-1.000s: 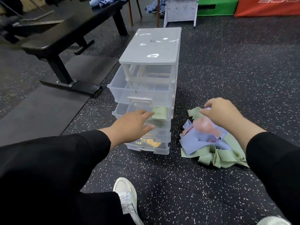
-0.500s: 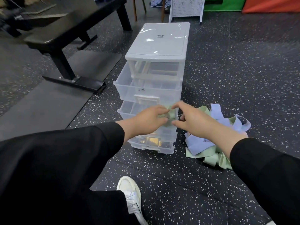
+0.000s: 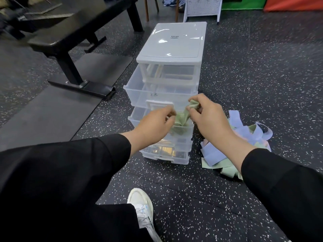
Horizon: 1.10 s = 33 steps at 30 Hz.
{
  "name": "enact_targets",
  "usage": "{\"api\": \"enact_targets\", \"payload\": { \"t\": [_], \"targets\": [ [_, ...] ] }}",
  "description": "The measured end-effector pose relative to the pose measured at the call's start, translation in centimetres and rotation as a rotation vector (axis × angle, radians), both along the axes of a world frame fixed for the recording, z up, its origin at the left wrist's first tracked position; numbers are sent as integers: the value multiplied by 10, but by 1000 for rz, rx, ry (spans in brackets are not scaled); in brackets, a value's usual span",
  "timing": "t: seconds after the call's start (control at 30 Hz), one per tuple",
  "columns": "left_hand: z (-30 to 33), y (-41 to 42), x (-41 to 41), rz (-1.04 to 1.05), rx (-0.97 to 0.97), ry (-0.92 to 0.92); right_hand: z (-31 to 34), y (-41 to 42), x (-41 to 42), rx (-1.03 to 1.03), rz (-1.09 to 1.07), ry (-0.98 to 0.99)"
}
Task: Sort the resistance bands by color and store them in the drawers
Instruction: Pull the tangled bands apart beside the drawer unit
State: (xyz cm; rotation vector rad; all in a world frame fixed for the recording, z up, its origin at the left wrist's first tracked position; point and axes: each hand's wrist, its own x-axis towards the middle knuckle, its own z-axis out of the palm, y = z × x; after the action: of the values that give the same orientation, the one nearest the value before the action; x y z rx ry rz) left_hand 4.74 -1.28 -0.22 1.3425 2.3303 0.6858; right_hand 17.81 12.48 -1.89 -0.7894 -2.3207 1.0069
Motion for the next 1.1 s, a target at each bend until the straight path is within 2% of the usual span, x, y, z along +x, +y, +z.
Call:
{"api": "enact_targets", "payload": {
  "t": [0.07, 0.13, 0.3, 0.37, 0.5, 0.63, 0.73, 0.9, 1.1],
  "targets": [
    [-6, 0, -8, -93, -230, 165, 2, 5, 1, -64, -34, 56],
    [-8, 3, -16, -186, -427, 228, 2, 10, 3, -106, -65, 103],
    [-4, 20, -26, -296, -643, 260, -1, 10, 1, -191, -84, 151],
    [-5, 28, -25, -313, -646, 212, -3, 12, 1, -217, -85, 162],
    [-10, 36, -27, -245, -525, 71, -2, 14, -1, -235, -92, 158],
    [-16, 36, -32, -244, -523, -3, -3, 15, 0, -251, -83, 145],
    [-19, 36, -31, -257, -498, 1, -4, 17, 1, -263, -80, 135],
    [-19, 44, -26, -356, -580, 68, -11, 18, 7, -278, -74, 103],
    [-21, 52, -21, -337, -635, 133, -19, 18, 13, -297, -45, 27]
  ]
}}
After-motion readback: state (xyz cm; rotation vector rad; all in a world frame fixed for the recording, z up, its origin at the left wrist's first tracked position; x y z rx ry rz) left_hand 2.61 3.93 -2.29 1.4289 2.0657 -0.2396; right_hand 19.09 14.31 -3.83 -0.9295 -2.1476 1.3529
